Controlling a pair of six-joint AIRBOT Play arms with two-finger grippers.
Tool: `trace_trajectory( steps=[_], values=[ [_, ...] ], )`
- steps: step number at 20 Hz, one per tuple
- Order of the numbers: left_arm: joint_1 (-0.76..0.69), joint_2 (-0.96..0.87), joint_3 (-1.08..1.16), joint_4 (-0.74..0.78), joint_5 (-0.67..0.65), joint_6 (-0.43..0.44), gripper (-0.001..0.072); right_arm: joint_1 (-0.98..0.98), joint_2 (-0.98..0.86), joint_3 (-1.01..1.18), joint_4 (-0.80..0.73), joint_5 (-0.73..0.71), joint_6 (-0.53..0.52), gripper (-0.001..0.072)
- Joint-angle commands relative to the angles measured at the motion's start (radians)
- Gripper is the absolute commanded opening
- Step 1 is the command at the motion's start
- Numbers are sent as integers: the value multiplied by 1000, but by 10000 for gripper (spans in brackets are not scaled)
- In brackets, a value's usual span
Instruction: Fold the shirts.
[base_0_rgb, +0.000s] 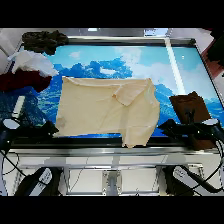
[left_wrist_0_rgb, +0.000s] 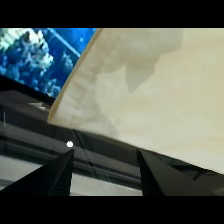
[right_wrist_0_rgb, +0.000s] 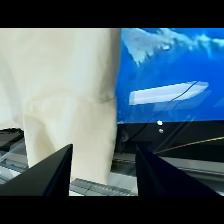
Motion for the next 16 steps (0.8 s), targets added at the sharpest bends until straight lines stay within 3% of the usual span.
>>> trace_trajectory(
  steps=[1,8,16],
  values=[
    [1,-5,-37,29,14,-64,470,1,1,-7,14,5,-28,454],
    [1,-42,-77,-92,254,-129,470,1,1,-7,32,54,-32,454],
    [0,-132,-93,-122,220,-106,469,1,1,-7,47,69,-31,454]
  ],
)
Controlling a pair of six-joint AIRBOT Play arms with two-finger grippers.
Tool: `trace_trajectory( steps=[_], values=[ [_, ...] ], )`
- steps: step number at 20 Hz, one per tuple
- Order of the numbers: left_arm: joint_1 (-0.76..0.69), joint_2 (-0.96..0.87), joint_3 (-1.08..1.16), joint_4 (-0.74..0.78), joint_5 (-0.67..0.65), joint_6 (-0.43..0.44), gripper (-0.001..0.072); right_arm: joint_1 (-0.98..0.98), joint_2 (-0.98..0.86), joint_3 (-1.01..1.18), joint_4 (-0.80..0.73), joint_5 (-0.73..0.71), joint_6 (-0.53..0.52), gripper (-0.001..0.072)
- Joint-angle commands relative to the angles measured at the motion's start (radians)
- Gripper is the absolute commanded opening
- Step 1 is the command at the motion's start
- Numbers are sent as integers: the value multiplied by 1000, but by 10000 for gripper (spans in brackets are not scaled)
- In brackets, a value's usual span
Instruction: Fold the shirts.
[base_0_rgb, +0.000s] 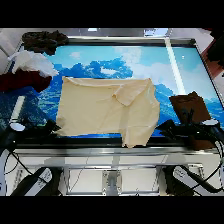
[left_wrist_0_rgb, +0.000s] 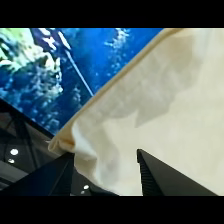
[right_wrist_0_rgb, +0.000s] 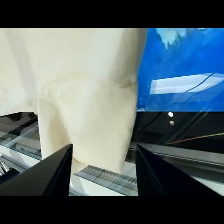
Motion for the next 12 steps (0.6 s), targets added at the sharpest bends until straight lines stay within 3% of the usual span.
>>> trace_trajectory(
  steps=[1,2,3,4,5,12],
  values=[
    [0,-29,-8,-1,-10,14,469,0,1,0,13,10,0,454],
    [0,-29,-8,-4,-2,14,468,0,1,0,19,10,0,454],
    [0,-29,-8,-5,3,14,367,0,1,0,29,10,0,454],
    [0,-29,-8,-7,4,14,133,0,1,0,36,10,0,454],
    [0,-29,-8,-8,3,15,14,0,1,0,41,10,0,454],
    [0,-28,53,-47,-28,58,10,0,1,0,28,-52,-31,454]
  ],
)
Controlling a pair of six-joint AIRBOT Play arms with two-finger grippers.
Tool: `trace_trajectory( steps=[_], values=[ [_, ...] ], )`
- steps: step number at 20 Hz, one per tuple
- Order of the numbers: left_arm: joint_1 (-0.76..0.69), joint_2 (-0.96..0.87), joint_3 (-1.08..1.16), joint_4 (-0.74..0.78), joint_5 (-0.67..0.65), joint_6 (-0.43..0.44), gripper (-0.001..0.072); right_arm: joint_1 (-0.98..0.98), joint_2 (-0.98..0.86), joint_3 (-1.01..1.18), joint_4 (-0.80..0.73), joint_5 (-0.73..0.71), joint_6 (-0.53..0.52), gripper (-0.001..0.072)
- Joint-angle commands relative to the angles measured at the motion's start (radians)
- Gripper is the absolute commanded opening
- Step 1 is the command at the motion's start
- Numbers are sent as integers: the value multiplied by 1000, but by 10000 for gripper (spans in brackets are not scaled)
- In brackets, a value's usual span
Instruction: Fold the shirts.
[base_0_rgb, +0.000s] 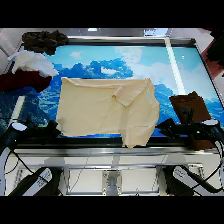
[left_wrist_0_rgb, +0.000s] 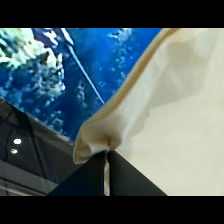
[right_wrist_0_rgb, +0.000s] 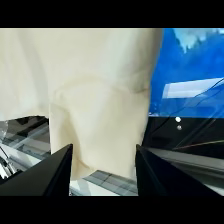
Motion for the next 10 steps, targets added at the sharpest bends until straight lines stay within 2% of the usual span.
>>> trace_trajectory(
  steps=[1,3,6,10],
  values=[
    [0,1,52,-34,-24,43,10,0,1,0,-27,-53,-7,454],
    [0,1,85,-34,-38,53,10,0,0,-1,-69,-70,0,454],
    [0,1,106,-36,-41,65,10,14,0,-1,-49,-156,46,454],
    [0,1,106,-35,-41,65,10,140,-20,-1,-35,-296,59,453]
  ],
)
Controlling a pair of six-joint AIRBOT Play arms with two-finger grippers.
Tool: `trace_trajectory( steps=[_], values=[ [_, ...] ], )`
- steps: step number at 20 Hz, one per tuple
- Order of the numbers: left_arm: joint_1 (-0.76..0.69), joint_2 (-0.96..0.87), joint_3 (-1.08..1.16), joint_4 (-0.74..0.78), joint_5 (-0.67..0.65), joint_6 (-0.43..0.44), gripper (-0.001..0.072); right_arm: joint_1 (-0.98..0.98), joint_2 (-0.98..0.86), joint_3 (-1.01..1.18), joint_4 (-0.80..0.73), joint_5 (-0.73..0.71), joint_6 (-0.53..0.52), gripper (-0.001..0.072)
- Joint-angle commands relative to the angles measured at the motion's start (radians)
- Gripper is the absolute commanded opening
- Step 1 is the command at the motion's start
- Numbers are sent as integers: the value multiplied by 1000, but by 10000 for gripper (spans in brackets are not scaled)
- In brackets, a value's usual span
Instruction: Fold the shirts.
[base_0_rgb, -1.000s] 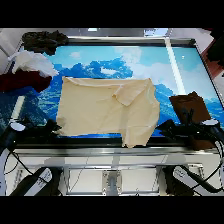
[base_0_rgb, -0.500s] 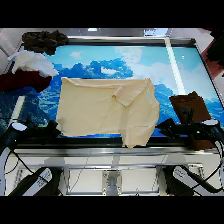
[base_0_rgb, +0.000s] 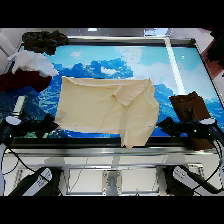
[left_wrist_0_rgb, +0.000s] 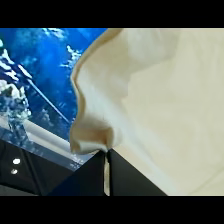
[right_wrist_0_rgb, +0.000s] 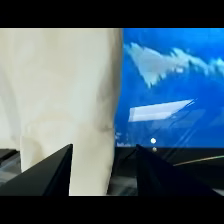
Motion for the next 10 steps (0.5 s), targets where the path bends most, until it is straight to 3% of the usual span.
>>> trace_trajectory(
  steps=[1,5,7,8,10],
  values=[
    [0,1,7,-3,-6,6,10,105,-32,0,4,-136,45,453],
    [0,1,7,-2,-28,33,10,171,-115,0,50,-192,60,445],
    [0,1,7,-6,-23,32,10,171,-128,0,122,-192,17,122],
    [1,1,8,-16,-21,36,10,171,-129,0,158,-188,-11,51],
    [0,1,16,-77,-24,118,10,169,-129,5,235,-158,-60,27]
  ],
)
